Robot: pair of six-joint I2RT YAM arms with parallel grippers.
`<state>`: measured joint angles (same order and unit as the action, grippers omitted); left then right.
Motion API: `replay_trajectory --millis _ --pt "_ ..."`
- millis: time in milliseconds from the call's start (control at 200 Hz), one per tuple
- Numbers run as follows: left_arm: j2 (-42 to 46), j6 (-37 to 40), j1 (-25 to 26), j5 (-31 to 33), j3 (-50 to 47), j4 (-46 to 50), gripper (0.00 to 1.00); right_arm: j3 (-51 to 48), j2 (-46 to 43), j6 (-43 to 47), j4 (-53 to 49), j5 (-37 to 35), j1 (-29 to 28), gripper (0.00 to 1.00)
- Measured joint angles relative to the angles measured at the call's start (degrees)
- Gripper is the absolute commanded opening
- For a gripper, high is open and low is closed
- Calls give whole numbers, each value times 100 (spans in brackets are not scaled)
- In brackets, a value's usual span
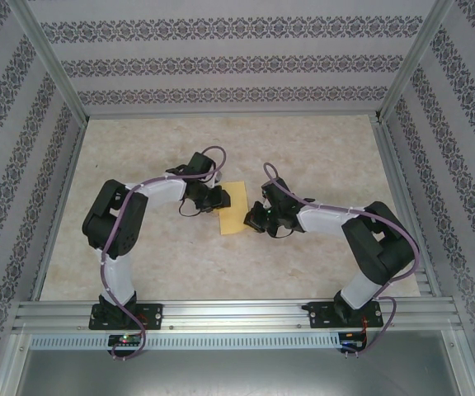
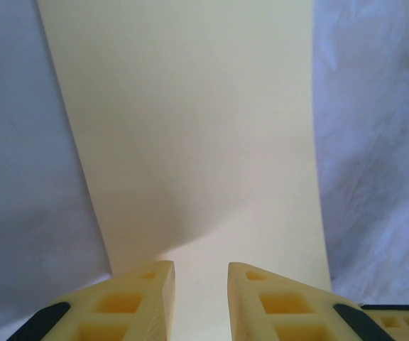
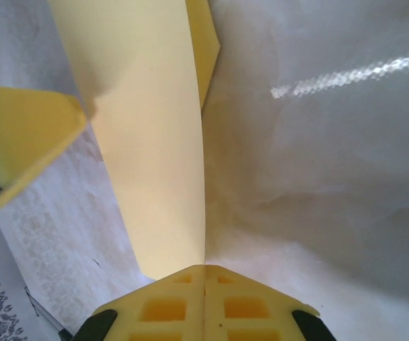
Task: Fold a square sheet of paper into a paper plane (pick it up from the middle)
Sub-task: Third fold the triangle at the center of the table.
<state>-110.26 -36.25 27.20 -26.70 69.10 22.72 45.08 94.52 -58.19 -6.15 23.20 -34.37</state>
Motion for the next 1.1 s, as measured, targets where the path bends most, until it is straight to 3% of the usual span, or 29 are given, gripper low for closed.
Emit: replay_trajectory --millis 485,1104 --pt "-568 216 -127 131 498 138 22 358 96 177 -485 -42 -2 4" --pt "-581 299 -129 125 511 153 21 1217 949 260 -2 39 -46 6"
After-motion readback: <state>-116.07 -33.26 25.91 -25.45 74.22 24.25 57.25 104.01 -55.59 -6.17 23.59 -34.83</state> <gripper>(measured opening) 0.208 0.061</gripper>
